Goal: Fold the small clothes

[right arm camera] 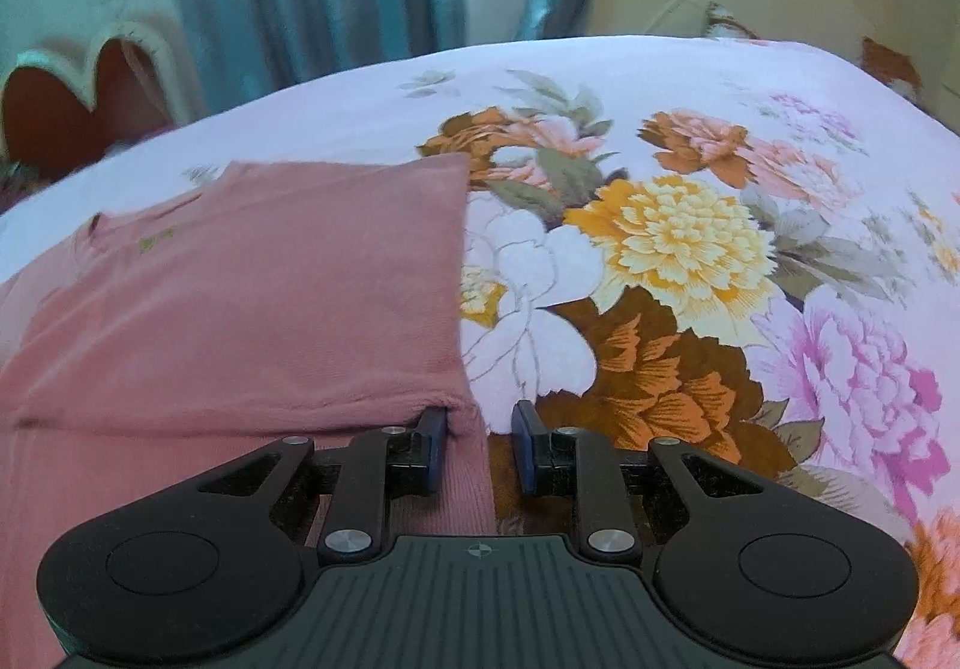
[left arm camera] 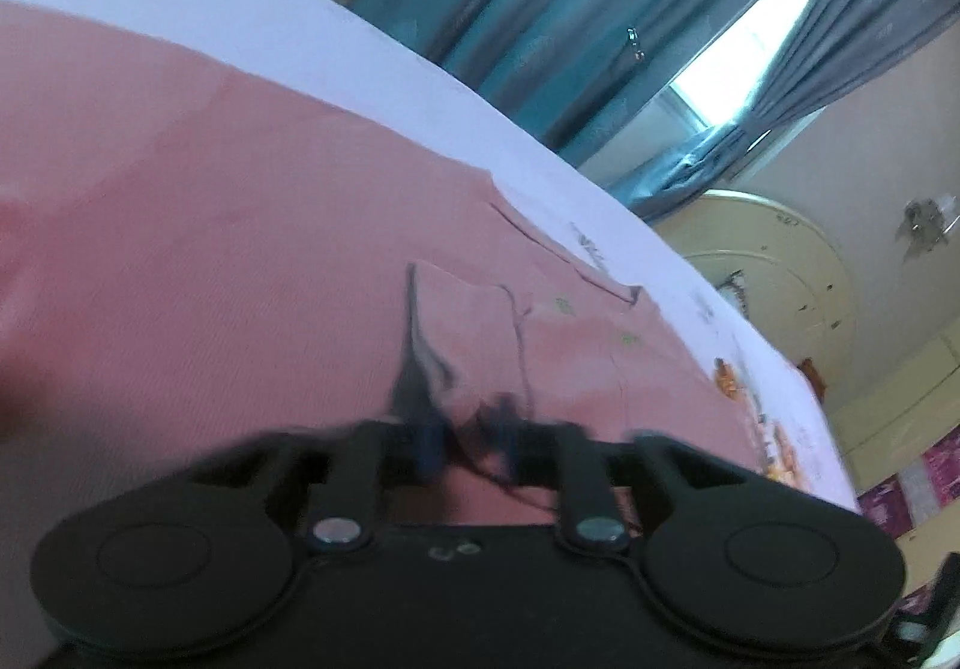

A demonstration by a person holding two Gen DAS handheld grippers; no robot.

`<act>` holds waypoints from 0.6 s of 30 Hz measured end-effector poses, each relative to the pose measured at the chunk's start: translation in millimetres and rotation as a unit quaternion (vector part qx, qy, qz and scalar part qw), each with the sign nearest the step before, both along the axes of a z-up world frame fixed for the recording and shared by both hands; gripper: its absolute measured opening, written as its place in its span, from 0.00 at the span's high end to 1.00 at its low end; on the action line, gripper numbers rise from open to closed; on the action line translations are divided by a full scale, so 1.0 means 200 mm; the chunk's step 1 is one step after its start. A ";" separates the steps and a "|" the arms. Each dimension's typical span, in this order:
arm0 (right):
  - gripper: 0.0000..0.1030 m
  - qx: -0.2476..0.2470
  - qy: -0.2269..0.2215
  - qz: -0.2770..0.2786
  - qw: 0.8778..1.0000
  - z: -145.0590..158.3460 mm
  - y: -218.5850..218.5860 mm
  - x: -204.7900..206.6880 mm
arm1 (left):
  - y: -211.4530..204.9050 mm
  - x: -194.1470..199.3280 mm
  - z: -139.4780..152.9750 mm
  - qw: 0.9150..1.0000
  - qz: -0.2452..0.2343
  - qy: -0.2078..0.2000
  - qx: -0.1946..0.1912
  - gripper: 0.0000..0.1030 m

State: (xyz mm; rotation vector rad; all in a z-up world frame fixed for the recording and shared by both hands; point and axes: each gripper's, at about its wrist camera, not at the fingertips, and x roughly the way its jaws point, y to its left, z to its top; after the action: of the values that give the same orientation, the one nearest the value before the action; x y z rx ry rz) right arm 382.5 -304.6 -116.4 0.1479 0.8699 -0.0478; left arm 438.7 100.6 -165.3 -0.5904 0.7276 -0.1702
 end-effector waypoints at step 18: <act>0.67 0.114 -0.048 -0.027 0.992 0.03 -0.26 0.57 | -0.04 0.38 -0.02 0.994 -0.082 -0.011 0.070 0.94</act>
State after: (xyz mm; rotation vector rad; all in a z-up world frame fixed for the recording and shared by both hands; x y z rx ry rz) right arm 497.4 -355.9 -111.2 0.3843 0.7726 0.0077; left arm 514.2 92.1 -168.4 -0.3933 0.7597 -0.2756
